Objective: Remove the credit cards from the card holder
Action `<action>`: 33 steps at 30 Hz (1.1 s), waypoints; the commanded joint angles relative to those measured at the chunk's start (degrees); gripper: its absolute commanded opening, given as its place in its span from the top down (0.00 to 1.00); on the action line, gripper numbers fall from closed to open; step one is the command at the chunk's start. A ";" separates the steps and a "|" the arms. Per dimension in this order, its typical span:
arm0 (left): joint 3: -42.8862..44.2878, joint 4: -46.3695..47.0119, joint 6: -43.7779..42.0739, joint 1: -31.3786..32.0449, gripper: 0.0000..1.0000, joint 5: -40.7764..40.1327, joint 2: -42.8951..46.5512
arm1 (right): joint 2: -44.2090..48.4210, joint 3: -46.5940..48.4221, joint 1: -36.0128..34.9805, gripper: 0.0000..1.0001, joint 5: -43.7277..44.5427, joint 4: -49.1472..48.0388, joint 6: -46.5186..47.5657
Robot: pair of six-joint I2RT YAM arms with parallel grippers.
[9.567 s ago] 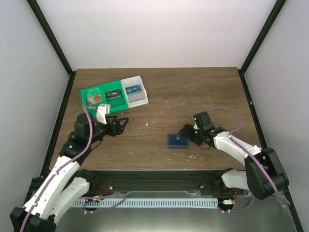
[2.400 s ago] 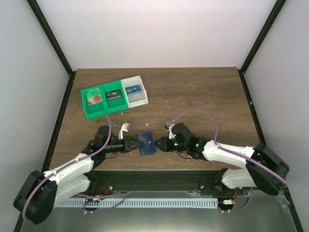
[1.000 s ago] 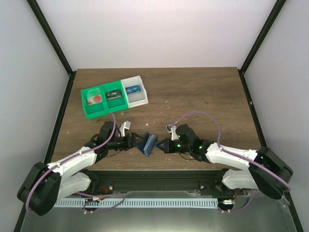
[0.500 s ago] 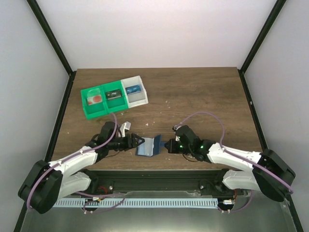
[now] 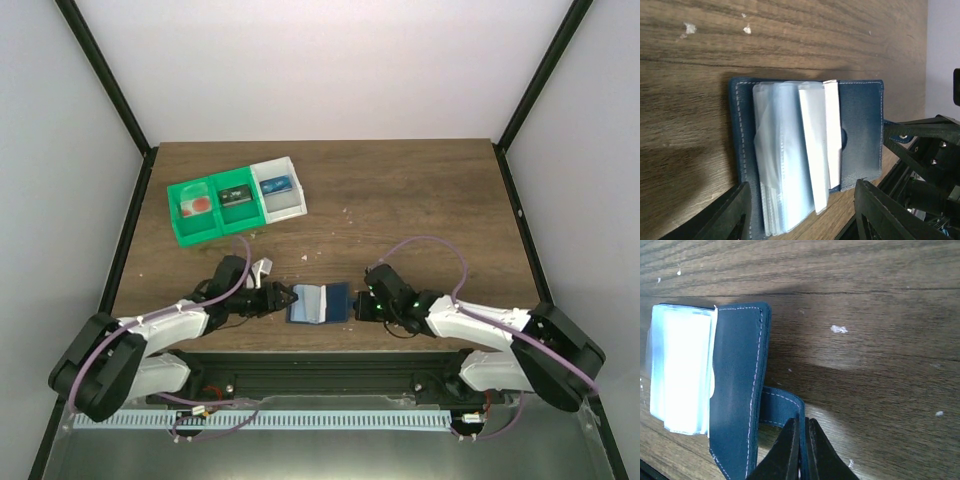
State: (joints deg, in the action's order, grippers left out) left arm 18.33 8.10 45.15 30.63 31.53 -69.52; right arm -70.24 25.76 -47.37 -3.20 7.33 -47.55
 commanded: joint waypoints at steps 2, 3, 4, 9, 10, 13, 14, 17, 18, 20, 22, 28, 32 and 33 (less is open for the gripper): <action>-1.97 6.58 0.15 -0.05 0.39 0.96 -2.31 | -0.65 -1.66 0.52 1.00 2.05 -0.19 -1.72; -2.19 8.16 0.77 -0.05 0.38 1.78 -3.01 | -0.69 -2.05 0.53 0.99 1.90 -0.72 -1.97; -2.44 9.78 1.54 -0.05 0.37 2.66 -3.90 | -0.82 -2.42 0.53 0.99 1.74 -1.21 -2.06; -1.75 13.72 3.27 -0.05 0.40 5.78 -8.47 | -1.31 -2.91 0.51 1.00 1.36 -1.89 -1.80; -1.99 14.77 3.74 -0.05 0.40 6.08 -8.86 | -1.26 -2.97 0.53 1.00 1.38 -1.94 -1.78; -2.56 17.92 5.22 -0.05 0.42 7.25 -9.67 | -1.19 -3.40 0.52 1.00 1.03 -2.44 -1.90; -2.72 18.87 5.71 -0.05 0.43 7.68 -9.93 | -1.18 -3.56 0.53 0.99 0.91 -2.70 -2.01; -2.44 21.03 6.64 0.14 0.48 9.08 -11.16 | -0.74 -4.25 0.53 0.99 0.38 -3.83 -1.97; -2.28 21.72 6.90 0.44 0.49 9.30 -11.61 | -0.61 -4.57 0.52 0.99 0.08 -4.48 -1.87; -1.87 22.72 7.37 1.17 0.51 9.25 -12.81 | -0.46 -5.15 0.53 0.99 -0.89 -6.30 -1.58; -1.76 23.86 8.05 1.63 0.54 9.16 -13.85 | -0.84 -5.16 0.53 0.99 -1.44 -6.54 -1.62; -4.13 32.05 12.05 1.87 0.76 9.62 -14.38 | -1.94 -2.84 0.53 0.99 -1.15 -3.90 -0.99; -3.74 32.06 12.85 2.00 0.99 9.68 -14.08 | -0.64 -3.09 0.53 1.00 -1.86 -4.85 -0.41; -3.74 32.07 12.98 2.05 1.00 9.67 -13.81 | -0.34 -2.93 0.53 1.00 -2.15 -4.74 -0.27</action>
State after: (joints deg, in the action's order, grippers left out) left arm 14.76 35.73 56.93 32.27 40.21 -83.77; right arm -71.59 21.61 -47.05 -4.32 2.50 -48.73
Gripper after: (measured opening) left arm 0.026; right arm 0.029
